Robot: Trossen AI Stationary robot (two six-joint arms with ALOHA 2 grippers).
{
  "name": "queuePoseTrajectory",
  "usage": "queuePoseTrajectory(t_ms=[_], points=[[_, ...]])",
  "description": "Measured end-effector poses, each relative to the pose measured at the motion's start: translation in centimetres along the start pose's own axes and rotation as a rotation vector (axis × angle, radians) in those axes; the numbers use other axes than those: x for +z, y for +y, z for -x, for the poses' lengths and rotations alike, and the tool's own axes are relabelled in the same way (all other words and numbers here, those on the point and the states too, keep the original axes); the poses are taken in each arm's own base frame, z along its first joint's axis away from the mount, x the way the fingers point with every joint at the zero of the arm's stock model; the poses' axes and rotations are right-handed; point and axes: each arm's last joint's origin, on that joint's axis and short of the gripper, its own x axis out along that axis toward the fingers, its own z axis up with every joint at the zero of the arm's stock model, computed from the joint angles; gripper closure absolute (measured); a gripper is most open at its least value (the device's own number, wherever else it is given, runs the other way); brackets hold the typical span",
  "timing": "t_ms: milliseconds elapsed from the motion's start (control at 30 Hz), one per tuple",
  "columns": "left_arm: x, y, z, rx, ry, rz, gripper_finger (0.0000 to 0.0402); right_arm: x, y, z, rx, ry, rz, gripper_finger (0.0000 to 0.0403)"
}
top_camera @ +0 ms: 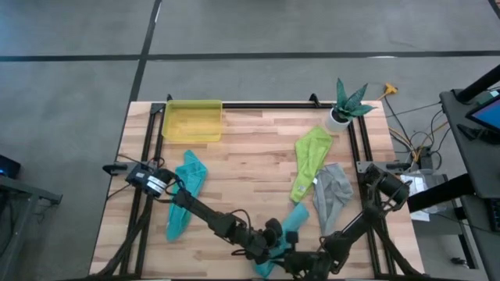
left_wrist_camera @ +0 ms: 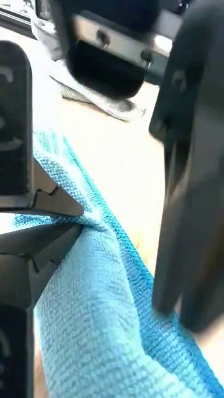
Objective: Roll microfiber towels into tight, uniform cylinder then place into a basket
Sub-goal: Roll the right light blue towel
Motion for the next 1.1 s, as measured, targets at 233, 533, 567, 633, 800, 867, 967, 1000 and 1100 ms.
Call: queuePoseTrajectory(t_ms=[233,533,567,633,800,867,967,1000,1100], points=[[0.0,0.0,0.0,0.000,0.000,0.000,0.0389,-1.2,-0.9,2.5,-0.103,0.180,-0.190,0.0376],[0.1,0.0,0.1,0.003,-0.001,-0.001,0.0389,-3.3,-1.7,2.9,-0.211,0.312,-0.352,0.0376],[0.2,0.1,0.1,0.003,-0.001,-0.002,0.0389,-3.4,-1.8,2.7,-0.217,0.309,-0.352,0.0376],[0.3,0.0,0.1,0.002,-0.002,-0.004,0.0389,-3.6,-1.8,2.3,-0.229,0.305,-0.350,0.0376],[0.5,0.0,0.2,0.002,-0.006,-0.010,0.0389,-4.2,-2.2,1.4,-0.260,0.303,-0.343,0.0376],[0.6,0.0,0.2,0.005,-0.012,-0.007,0.0389,-4.3,-2.3,1.2,-0.271,0.291,-0.342,0.0376],[0.8,0.0,0.2,0.005,-0.019,-0.006,0.0389,-4.3,-2.3,1.0,-0.288,0.260,-0.326,0.0376],[0.8,0.0,0.2,0.003,-0.022,-0.006,0.0389,-4.3,-2.3,1.0,-0.289,0.256,-0.314,0.0376],[1.0,0.0,0.2,0.003,-0.025,-0.009,0.0389,-4.2,-2.3,0.9,-0.294,0.251,-0.306,0.0376]])
